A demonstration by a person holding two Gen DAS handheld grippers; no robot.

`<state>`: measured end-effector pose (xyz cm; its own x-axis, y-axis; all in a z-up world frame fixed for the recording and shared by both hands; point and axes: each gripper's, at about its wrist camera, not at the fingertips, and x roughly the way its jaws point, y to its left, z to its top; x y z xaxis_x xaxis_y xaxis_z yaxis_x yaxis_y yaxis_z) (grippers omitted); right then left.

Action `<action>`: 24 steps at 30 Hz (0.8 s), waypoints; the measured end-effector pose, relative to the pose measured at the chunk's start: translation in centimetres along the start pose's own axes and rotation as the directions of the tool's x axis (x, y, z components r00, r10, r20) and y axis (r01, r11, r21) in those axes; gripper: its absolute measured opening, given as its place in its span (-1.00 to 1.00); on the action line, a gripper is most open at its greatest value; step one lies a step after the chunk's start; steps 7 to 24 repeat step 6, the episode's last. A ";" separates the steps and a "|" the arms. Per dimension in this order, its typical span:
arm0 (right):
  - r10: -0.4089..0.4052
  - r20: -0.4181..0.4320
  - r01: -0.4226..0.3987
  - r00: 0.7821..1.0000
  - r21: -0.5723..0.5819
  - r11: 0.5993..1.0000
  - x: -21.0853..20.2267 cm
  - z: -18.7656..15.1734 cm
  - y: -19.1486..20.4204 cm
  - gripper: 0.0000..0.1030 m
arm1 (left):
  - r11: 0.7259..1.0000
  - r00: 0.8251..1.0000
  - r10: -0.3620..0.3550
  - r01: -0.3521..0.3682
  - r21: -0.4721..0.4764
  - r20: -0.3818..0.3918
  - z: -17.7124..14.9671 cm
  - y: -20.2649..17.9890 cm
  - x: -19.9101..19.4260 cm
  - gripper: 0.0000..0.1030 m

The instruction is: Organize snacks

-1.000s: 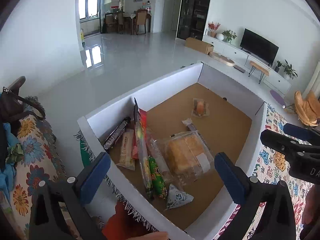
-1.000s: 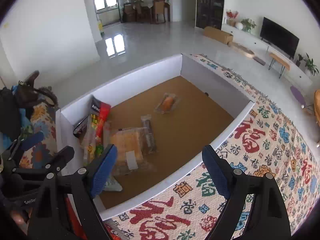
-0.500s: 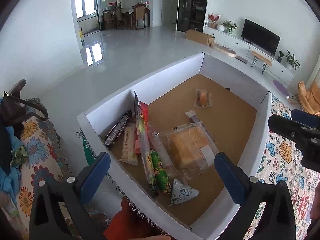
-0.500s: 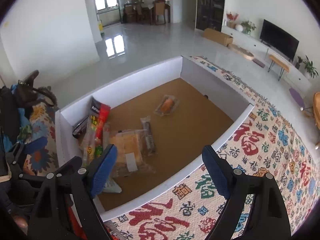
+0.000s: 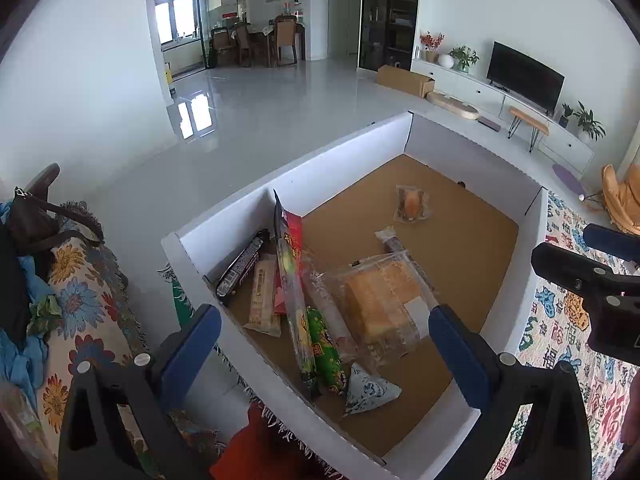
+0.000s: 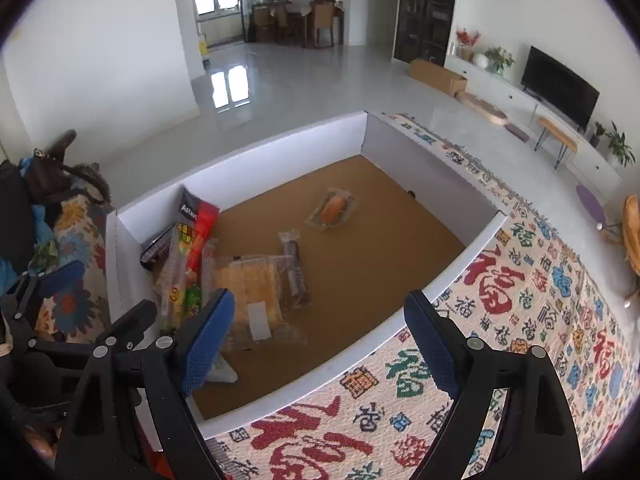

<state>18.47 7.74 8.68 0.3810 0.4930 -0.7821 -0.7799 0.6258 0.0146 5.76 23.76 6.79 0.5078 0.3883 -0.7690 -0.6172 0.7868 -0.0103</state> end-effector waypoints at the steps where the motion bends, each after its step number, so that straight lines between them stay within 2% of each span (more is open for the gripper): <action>1: -0.002 0.000 0.002 1.000 0.000 1.000 0.0 0.0 0.0 0.73 | 1.000 1.000 -0.002 0.002 0.000 -0.001 0.0 0.0 0.0 0.99; 5: -0.007 0.000 0.007 1.000 0.002 1.000 0.2 0.0 -0.1 0.73 | 0.999 1.000 -0.024 0.024 -0.021 0.005 0.0 0.3 -0.1 0.99; 24: -0.006 -0.001 0.006 1.000 0.002 1.000 0.2 -0.1 -0.1 0.73 | 1.000 1.000 -0.021 0.022 -0.020 0.009 0.0 0.3 -0.2 0.99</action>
